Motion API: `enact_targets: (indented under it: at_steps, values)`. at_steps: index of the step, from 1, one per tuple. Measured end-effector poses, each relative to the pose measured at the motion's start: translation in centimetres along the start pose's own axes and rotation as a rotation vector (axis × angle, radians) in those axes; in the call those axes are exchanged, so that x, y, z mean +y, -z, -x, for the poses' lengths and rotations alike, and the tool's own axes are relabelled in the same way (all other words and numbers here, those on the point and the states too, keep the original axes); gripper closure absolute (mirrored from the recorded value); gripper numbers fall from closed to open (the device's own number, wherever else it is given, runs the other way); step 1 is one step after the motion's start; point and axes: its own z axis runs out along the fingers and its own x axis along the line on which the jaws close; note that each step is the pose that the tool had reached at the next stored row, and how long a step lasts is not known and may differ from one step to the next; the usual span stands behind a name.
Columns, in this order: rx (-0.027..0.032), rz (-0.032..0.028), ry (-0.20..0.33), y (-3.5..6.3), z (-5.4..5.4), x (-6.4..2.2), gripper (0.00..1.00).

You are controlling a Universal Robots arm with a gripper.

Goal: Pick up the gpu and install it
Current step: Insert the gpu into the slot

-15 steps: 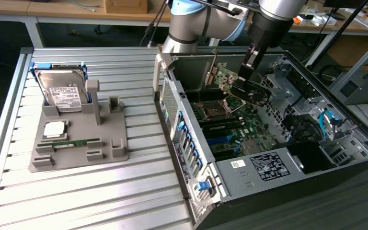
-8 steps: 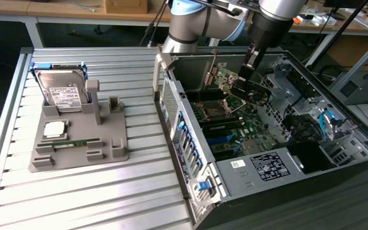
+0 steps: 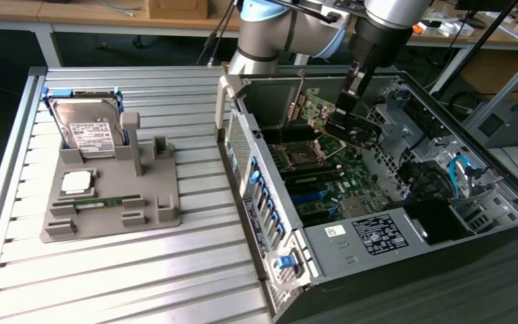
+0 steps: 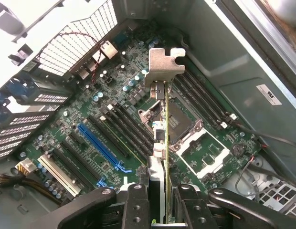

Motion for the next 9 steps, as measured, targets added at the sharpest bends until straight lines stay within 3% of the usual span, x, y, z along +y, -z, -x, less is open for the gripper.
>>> enact_targets:
  at_steps: [9]
  values:
    - [0.0002,0.0005,0.021,-0.01,0.00,0.00,0.73]
